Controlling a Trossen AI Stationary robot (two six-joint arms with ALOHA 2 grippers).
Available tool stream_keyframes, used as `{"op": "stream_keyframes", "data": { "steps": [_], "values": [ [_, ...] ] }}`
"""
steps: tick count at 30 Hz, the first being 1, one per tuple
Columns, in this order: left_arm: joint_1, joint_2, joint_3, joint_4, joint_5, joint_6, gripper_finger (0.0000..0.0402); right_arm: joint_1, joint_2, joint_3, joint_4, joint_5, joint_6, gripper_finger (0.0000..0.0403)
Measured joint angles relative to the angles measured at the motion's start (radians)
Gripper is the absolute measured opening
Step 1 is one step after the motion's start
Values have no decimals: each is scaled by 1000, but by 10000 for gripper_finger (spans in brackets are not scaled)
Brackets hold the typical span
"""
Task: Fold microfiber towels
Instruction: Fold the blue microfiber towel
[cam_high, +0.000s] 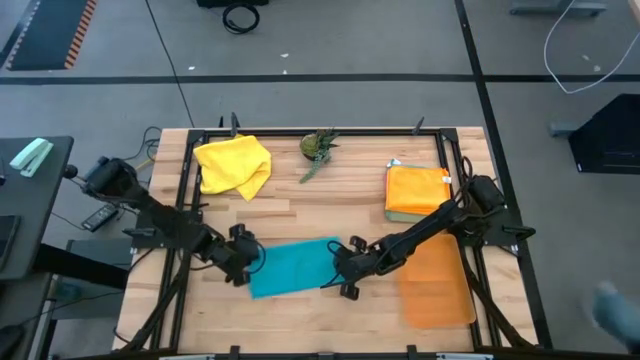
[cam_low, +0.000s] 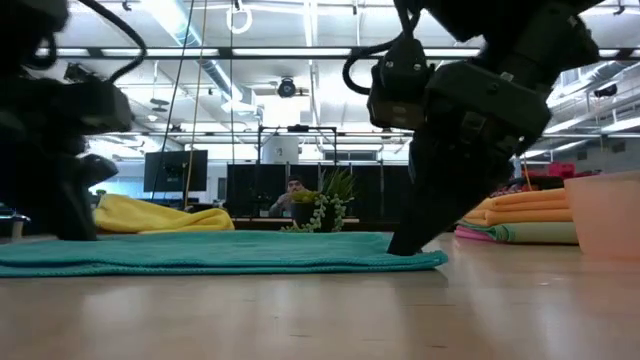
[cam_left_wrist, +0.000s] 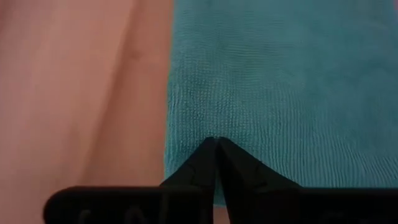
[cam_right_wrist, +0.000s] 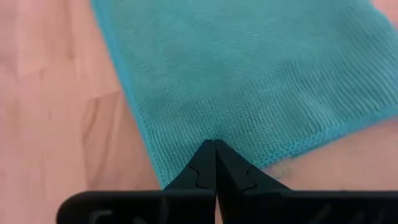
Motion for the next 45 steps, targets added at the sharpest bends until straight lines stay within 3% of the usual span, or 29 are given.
{"op": "stream_keyframes", "data": {
  "steps": [6,12,16,21,25,29,39,45],
  "values": [
    [-155,4,-4,103,34,-144,14,-77,0,-8,-17,0,-108,2],
    [-264,38,-1,302,13,-183,7,-167,-21,10,-106,4,-171,2],
    [-273,48,69,276,-8,-77,25,-185,-68,44,-223,0,-201,2],
    [-208,43,139,155,-84,83,23,-120,-121,98,-181,-34,-190,2],
    [-129,55,126,132,-82,151,7,-46,-63,101,-46,-33,-150,2],
    [-65,112,104,146,22,177,11,13,50,114,179,-10,-107,2],
    [-53,200,104,194,68,119,10,36,321,449,76,17,-175,2],
    [-117,202,102,228,87,5,20,57,342,490,18,-27,-142,2]
  ]
}}
